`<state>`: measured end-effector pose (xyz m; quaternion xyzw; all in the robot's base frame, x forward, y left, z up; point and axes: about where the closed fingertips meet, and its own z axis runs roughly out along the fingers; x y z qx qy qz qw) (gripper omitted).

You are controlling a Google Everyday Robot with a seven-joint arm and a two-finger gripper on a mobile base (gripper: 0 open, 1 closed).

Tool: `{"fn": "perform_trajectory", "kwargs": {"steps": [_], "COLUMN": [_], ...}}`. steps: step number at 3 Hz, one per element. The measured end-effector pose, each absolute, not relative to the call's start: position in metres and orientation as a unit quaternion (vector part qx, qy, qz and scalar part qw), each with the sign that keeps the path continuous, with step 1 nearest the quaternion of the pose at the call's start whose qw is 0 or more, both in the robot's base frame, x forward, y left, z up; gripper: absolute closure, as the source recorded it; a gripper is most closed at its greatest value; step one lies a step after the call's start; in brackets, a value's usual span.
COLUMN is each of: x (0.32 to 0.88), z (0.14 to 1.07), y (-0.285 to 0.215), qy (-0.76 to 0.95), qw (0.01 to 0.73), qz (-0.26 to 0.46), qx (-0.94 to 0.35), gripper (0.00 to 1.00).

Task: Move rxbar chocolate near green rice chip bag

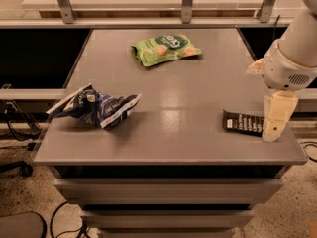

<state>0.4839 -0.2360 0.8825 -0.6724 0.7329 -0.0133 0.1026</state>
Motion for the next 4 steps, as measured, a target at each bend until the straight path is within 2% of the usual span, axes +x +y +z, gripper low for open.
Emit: {"fn": "perform_trajectory", "kwargs": {"steps": [3, 4], "x": [0.506, 0.505], "z": [0.832, 0.821], "y": [-0.253, -0.252], "qy": [0.736, 0.735], "qw": [0.086, 0.080], "qz": [-0.016, -0.013], "qx": [-0.671, -0.674], "gripper": [0.00, 0.16]}}
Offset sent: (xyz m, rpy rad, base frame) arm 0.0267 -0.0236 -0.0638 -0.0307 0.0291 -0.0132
